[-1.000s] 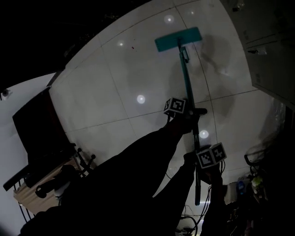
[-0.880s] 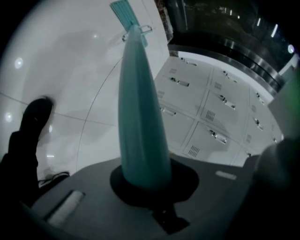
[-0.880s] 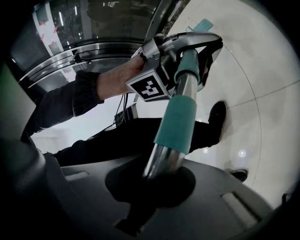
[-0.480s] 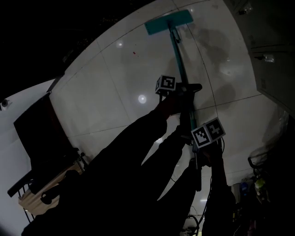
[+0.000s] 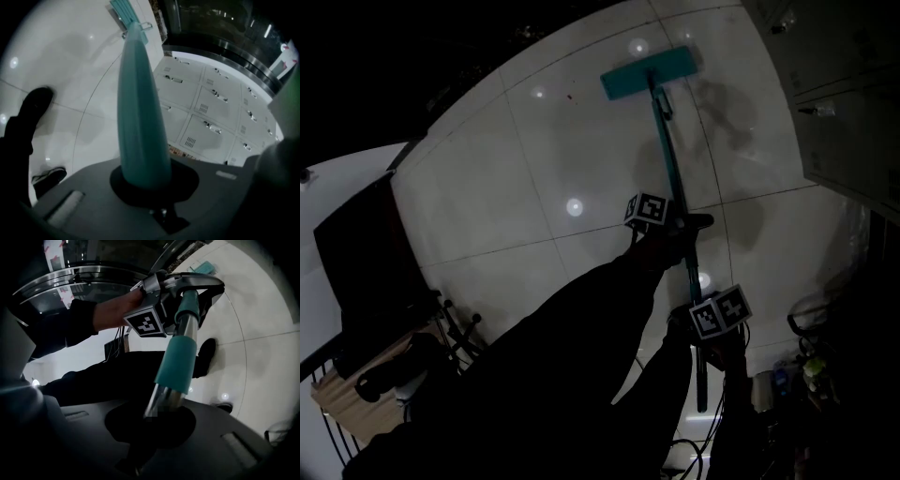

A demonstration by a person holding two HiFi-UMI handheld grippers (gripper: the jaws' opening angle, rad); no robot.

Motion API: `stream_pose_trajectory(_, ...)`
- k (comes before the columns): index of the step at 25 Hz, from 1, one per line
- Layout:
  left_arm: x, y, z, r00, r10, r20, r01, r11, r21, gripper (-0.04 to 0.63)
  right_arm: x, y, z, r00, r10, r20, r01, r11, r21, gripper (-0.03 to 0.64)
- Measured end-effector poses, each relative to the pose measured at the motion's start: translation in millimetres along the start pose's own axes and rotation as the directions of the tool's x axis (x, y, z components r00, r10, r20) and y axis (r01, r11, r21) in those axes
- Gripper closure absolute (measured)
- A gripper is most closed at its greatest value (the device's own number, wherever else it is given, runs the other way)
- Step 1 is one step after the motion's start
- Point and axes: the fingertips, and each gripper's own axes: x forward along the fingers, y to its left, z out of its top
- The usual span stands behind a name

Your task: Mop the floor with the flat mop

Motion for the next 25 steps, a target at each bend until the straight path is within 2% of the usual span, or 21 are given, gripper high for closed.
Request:
stream_pose_trajectory(6, 11, 41, -111, 1.000, 0.004, -0.023, -0.005, 0.999, -0.043, 0.572, 21, 3, -115, 1.000, -0.004, -0.031, 0.004, 1.000, 0.003, 0.583)
stream_pose_trajectory(12, 25, 83, -201, 0.999, 0.018, -0.033, -0.020, 0.998, -0.065, 0.572, 41, -1, -209, 0.999, 0.000, -0.042, 0.001, 1.000, 0.020, 0.583)
stream_pose_trajectory(19, 39, 127, -275, 0.997, 0.043, -0.061, -0.048, 0.995, -0.085, 0.572, 62, -6, -286, 0.999, 0.030, -0.037, -0.029, 0.999, 0.046, 0.581)
stream_pose_trajectory(25, 47, 151, -312, 0.994, 0.058, -0.088, -0.068, 0.991, -0.113, 0.571, 72, -14, -324, 0.998, 0.037, -0.049, -0.034, 0.997, 0.062, 0.581)
